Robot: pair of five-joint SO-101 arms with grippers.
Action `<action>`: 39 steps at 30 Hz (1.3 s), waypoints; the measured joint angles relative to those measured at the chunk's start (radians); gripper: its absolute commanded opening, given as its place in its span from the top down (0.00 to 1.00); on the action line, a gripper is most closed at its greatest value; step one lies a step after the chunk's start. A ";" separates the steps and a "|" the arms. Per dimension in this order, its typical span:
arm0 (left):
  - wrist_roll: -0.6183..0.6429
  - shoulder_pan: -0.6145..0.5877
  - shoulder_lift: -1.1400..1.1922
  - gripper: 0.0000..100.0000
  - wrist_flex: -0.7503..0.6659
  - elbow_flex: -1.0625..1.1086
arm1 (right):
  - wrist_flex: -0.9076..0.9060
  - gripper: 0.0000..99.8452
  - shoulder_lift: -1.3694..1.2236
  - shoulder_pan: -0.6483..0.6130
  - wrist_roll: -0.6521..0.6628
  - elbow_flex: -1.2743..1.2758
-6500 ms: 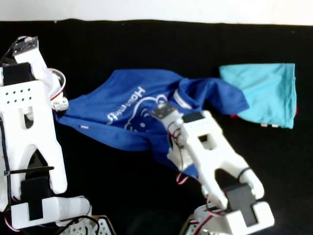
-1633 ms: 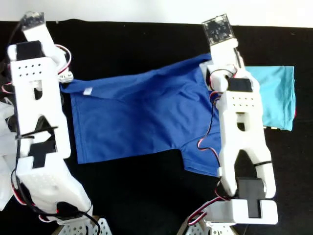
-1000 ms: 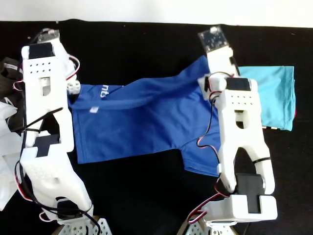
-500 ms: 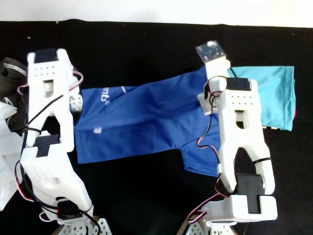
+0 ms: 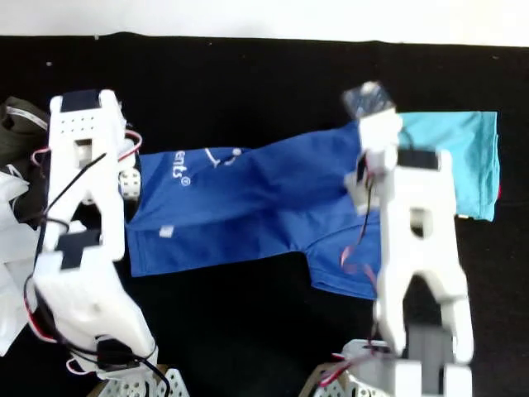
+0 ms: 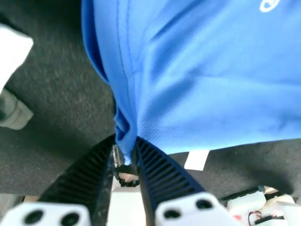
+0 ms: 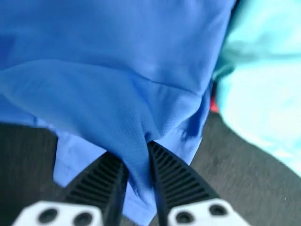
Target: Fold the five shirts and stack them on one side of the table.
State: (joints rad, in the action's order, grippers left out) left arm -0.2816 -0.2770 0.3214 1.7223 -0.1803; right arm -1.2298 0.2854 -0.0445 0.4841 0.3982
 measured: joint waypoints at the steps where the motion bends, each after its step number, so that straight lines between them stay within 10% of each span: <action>1: 0.000 0.000 -0.029 0.99 -0.017 0.041 | 0.006 0.99 0.034 0.000 0.008 0.040; 11: 0.000 0.040 -0.227 0.99 -0.212 0.417 | 0.055 0.99 0.221 0.025 0.017 0.269; 39: 0.000 0.038 -0.229 0.99 -0.244 0.434 | 0.000 0.99 0.233 0.121 0.103 0.287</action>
State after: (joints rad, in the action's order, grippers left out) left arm -0.2816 -0.2386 0.0928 1.4784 0.2539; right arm -1.2298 0.5186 0.0767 0.5869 0.6851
